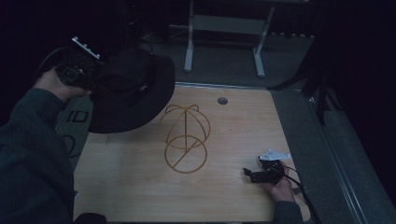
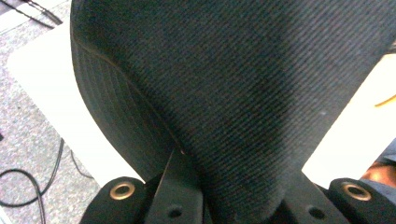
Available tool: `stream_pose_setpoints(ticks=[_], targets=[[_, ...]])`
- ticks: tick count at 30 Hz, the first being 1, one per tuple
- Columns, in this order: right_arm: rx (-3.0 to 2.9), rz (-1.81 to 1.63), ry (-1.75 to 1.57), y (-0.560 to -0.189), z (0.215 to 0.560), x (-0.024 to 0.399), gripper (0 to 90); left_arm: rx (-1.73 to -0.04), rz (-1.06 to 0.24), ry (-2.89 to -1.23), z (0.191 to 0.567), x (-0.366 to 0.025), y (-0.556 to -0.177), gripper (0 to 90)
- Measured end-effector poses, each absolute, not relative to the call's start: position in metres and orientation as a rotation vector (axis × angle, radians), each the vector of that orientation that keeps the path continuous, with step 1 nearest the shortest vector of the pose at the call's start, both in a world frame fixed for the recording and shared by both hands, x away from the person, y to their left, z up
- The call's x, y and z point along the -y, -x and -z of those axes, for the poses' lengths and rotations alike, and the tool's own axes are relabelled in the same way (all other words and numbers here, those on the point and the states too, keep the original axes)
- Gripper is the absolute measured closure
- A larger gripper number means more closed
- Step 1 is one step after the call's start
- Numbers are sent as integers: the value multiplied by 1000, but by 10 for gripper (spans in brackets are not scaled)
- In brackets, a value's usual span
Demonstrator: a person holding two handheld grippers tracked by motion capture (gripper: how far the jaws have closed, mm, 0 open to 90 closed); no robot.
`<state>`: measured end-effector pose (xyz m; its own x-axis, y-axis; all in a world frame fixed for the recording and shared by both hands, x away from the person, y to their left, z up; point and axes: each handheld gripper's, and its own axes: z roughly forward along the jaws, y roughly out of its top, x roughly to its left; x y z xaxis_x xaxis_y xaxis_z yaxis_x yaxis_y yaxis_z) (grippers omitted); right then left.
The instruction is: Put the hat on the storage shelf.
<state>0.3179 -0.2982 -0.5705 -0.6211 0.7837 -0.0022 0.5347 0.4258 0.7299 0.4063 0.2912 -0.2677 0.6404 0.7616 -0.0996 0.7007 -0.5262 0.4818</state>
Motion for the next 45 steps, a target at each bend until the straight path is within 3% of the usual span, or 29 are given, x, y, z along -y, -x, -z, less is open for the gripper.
stream_pose_setpoints(ticks=[45], targets=[[-2343, -1013, -1126, -318, 571, 298, 111, -857, -166, -2453, 236, -241, -378, 879]])
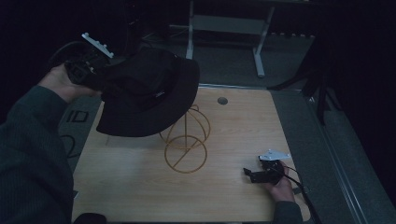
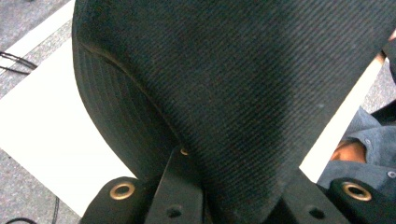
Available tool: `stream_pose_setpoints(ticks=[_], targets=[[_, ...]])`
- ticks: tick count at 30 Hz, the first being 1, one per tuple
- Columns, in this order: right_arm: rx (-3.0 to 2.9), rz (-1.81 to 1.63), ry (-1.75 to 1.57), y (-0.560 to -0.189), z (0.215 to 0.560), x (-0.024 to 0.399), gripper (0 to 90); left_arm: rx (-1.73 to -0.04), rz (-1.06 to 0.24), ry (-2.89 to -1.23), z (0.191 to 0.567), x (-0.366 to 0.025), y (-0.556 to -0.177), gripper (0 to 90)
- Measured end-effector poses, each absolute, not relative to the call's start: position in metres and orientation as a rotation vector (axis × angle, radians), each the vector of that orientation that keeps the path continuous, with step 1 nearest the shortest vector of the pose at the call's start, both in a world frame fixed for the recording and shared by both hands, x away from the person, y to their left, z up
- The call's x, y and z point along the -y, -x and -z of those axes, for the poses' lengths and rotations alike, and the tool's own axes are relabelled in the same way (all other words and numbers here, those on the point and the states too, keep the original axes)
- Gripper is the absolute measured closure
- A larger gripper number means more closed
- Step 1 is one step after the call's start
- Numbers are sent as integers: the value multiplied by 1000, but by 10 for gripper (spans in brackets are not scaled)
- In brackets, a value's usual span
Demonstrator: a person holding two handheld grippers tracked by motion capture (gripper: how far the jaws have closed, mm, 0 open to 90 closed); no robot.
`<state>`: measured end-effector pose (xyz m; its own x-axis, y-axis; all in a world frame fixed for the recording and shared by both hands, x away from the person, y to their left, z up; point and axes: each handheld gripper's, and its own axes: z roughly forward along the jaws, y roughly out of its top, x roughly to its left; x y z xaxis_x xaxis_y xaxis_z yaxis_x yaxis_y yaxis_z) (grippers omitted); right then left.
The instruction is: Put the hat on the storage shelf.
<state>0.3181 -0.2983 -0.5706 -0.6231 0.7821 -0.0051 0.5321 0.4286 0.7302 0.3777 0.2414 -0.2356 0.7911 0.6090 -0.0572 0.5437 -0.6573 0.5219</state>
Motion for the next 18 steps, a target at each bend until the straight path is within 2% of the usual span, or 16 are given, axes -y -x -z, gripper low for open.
stream_pose_setpoints(ticks=[18], targets=[[-2342, -1012, -1129, -318, 571, 298, 111, -758, -164, -2510, 229, -214, -372, 879]])
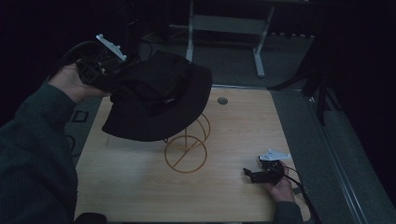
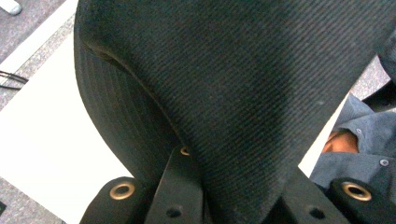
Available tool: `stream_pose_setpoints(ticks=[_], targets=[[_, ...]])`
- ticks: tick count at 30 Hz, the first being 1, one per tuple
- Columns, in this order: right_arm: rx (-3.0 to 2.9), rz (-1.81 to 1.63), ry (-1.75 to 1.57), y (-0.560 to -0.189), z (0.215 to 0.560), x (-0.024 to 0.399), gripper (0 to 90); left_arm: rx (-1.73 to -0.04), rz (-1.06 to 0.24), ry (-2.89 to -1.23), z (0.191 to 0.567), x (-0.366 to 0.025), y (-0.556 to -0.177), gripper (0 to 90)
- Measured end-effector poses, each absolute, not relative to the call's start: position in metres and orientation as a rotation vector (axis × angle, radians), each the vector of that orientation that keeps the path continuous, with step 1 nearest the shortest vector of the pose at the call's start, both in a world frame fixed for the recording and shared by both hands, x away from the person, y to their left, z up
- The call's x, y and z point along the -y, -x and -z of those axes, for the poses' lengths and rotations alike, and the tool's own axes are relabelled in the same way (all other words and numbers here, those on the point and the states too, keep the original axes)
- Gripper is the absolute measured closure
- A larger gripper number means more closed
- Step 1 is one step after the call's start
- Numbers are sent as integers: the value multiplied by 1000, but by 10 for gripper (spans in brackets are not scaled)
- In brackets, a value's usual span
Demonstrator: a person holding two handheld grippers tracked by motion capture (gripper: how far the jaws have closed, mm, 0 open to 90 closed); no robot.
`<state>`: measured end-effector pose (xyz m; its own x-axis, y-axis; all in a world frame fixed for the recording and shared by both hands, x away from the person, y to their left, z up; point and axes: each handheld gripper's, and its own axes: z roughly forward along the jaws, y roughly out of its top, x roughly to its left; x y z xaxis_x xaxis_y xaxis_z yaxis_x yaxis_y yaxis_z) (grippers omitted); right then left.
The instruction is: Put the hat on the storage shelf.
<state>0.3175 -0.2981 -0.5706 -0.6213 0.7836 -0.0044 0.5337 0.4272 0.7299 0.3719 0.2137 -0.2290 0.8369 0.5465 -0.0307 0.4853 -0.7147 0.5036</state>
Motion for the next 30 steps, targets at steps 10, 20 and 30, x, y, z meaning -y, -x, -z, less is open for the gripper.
stream_pose_setpoints(ticks=[10, 20, 30], targets=[[-2342, -1014, -1128, -317, 571, 298, 111, -716, -159, -2550, 229, -198, -371, 879], [-2343, -1013, -1127, -317, 571, 298, 111, -670, -137, -2579, 233, -182, -372, 878], [-2342, -1014, -1127, -317, 571, 298, 111, -626, -120, -2611, 236, -166, -372, 878]])
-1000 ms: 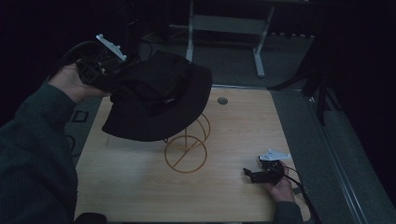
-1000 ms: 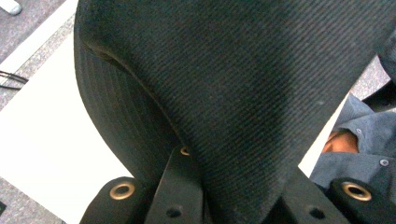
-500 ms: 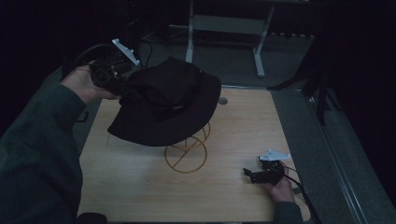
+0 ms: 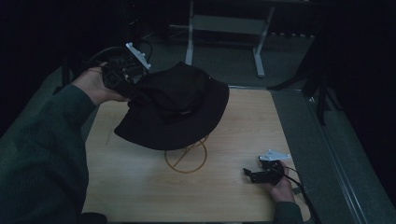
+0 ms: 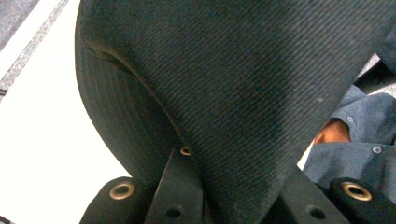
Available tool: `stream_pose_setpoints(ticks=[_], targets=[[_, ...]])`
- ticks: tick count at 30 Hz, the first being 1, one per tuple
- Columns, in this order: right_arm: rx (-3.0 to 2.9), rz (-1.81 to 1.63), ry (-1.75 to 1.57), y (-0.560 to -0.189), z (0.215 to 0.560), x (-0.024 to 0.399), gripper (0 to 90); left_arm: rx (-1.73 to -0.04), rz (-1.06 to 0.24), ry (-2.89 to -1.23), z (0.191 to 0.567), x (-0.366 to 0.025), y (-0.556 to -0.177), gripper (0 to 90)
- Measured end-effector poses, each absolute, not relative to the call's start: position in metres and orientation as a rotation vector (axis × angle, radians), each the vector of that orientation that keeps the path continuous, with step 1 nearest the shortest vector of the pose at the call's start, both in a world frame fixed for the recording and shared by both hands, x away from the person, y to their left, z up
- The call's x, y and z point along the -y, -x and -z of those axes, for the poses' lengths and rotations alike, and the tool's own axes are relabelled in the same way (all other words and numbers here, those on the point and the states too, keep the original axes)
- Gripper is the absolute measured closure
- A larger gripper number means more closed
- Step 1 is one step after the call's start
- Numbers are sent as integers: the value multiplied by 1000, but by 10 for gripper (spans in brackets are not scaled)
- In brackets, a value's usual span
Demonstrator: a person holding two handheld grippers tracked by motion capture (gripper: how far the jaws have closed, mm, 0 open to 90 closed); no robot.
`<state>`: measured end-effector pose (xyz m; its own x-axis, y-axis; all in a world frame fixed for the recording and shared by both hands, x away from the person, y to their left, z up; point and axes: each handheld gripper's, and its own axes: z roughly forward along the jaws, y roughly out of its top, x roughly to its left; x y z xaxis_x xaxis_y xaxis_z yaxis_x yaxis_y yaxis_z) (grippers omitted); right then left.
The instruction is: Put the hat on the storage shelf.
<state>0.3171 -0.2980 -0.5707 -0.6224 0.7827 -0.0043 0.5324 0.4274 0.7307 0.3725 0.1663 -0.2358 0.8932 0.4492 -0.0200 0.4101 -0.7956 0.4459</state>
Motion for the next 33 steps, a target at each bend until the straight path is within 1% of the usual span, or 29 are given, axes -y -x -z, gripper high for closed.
stream_pose_setpoints(ticks=[33], targets=[[-2343, -1014, -1128, -317, 571, 298, 111, -556, -82, -2693, 257, -134, -376, 876]])
